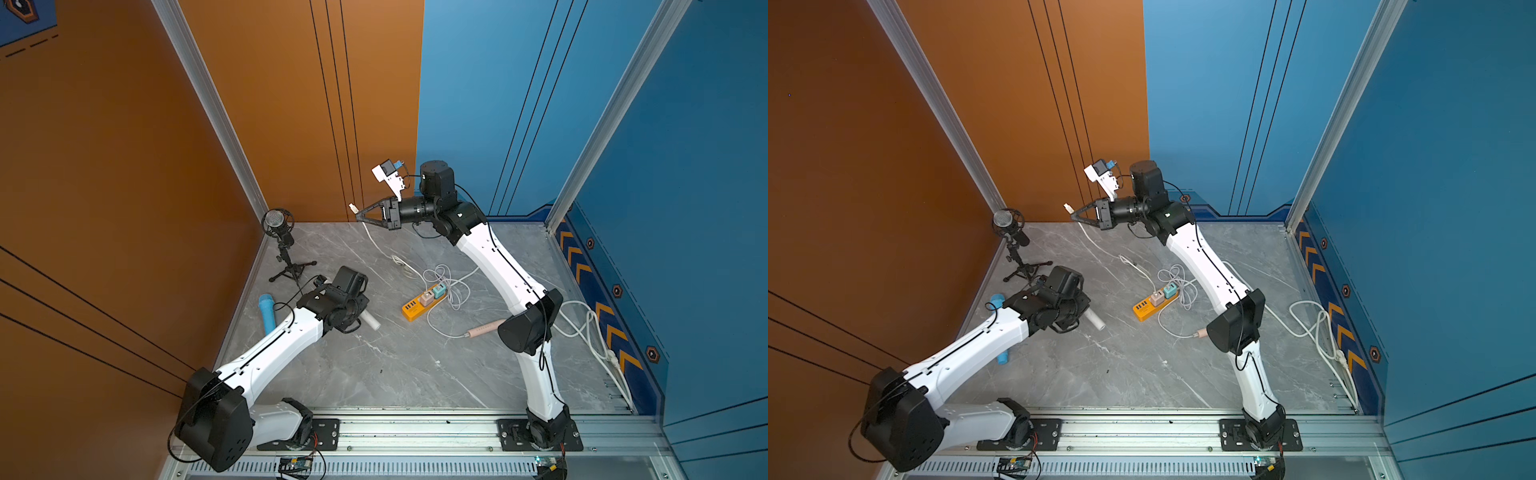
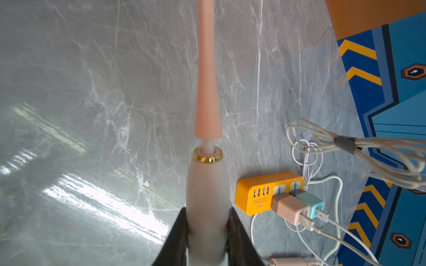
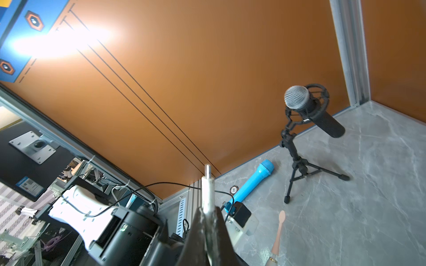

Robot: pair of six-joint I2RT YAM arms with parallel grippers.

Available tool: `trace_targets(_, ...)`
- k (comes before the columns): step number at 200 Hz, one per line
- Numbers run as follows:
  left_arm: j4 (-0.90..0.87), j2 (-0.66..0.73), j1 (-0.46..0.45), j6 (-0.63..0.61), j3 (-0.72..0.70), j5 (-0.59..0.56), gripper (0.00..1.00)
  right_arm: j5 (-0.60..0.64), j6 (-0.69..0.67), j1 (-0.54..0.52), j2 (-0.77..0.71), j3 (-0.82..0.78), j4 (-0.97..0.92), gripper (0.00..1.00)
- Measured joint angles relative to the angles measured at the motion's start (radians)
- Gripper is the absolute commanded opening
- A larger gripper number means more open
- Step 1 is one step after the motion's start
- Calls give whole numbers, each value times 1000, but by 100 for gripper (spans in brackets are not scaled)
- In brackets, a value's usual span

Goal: Charge the electric toothbrush
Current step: Insert the charging cable into the electric toothbrush.

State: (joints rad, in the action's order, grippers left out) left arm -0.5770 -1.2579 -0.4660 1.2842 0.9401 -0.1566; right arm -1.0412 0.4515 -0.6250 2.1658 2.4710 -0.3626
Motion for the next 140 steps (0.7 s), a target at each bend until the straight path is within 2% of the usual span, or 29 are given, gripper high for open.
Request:
trace_targets(22, -10, 8, 66, -57, -18, 34, 0, -30, 3, -3, -67, -92, 53, 0)
trace_targets(80, -19, 125, 257, -153, -17, 166, 0, 55, 83, 0, -278, -622, 100, 0)
trace_targets(112, -26, 141, 306, -185, 50, 238, 0, 74, 214, -4, -352, -905, 215, 0)
trace_targets(140, -17, 139, 316, -197, 157, 284, 0, 77, 305, -35, -395, -1038, 307, 0)
